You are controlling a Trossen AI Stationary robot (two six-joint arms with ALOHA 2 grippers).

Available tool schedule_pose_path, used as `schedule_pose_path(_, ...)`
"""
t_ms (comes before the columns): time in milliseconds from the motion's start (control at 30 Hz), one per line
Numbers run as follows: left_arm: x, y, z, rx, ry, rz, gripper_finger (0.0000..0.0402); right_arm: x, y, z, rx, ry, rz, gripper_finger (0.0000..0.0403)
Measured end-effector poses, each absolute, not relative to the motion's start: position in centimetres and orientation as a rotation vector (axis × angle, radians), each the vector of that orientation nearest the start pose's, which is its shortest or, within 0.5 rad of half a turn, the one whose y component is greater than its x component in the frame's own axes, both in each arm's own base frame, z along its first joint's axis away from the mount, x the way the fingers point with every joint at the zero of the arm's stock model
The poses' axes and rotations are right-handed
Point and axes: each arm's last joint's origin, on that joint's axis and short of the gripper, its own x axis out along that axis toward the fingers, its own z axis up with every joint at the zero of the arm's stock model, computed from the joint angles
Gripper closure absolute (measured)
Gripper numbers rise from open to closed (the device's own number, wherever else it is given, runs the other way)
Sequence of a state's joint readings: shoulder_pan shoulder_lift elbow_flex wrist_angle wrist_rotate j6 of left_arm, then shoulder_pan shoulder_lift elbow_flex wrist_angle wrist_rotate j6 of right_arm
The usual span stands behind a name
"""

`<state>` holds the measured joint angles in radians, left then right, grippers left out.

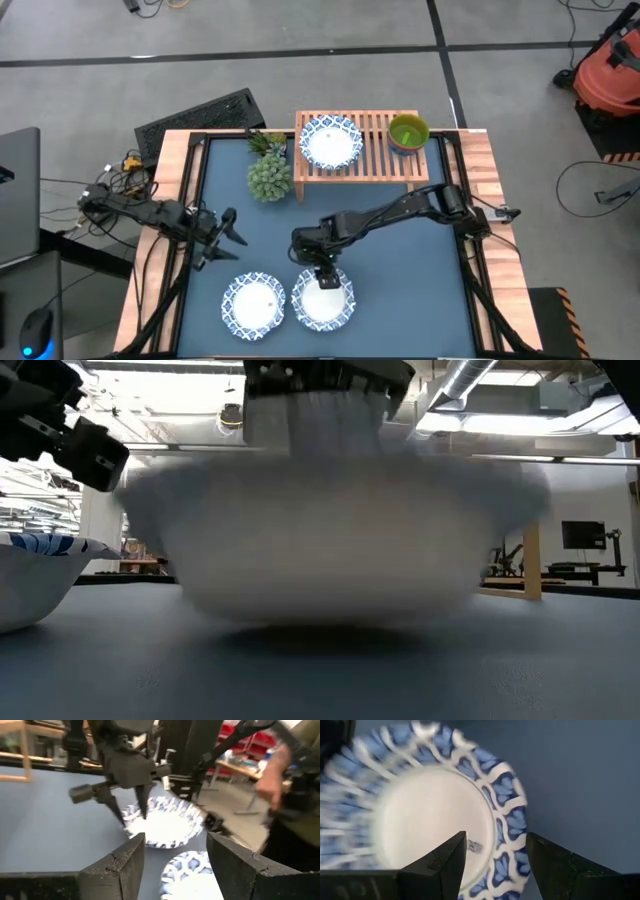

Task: Place and stack bowls onto a shelf
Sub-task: Stack the white bowl on top of the white bowl on the shelf

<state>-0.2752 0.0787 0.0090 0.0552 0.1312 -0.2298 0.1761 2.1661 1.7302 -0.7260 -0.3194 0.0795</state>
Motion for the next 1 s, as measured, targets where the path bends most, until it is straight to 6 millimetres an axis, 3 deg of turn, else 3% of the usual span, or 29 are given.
schedule_pose_path(200, 9.9, -2.62, 16.28, -0.145, 0.059, -0.223, 0.0205, 44.29, 8.89, 18.51, 0.166, 1.207, 0.405, 0.0172)
schedule_pose_path(733, 9.88, -2.71, 16.19, -0.187, 0.073, -0.253, 0.0205, 44.36, 8.79, 17.86, 0.163, 1.225, 0.422, 0.0174)
schedule_pose_path(1000, 9.88, -2.71, 16.18, -0.185, 0.073, -0.252, 0.0205, 44.31, 8.93, 17.82, 0.158, 1.228, 0.426, 0.0211)
